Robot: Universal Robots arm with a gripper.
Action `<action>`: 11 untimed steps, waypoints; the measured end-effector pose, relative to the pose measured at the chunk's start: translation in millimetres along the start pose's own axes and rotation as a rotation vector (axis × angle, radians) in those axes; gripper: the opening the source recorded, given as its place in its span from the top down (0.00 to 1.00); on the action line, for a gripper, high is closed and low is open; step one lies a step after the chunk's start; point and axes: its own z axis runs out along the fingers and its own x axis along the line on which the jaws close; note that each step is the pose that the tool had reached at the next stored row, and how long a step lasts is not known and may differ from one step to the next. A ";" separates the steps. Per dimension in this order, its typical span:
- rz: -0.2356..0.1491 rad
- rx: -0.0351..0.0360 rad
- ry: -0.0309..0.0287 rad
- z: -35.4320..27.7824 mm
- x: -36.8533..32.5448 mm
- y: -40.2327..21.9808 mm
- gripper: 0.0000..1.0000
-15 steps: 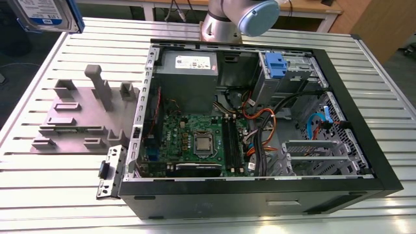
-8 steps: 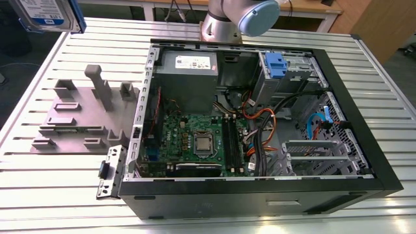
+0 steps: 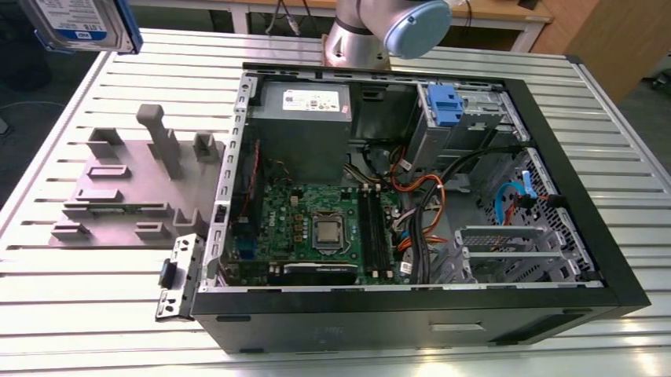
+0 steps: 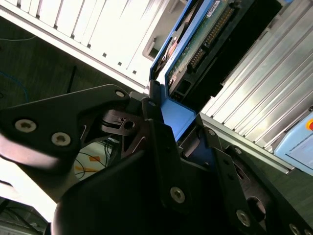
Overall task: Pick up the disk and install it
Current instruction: 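Pick up the disk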
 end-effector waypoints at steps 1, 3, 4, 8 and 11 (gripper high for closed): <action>0.000 0.0001 0.0000 0.0 0.0 -0.5 0.63; 0.000 0.0000 0.0000 0.0 0.0 -1.5 0.63; 0.000 0.0000 0.0000 0.0 0.0 -1.9 0.63; 0.000 0.0000 0.0000 -0.1 0.0 -3.4 0.63; 0.000 0.0000 0.0000 -0.1 0.1 -5.1 0.63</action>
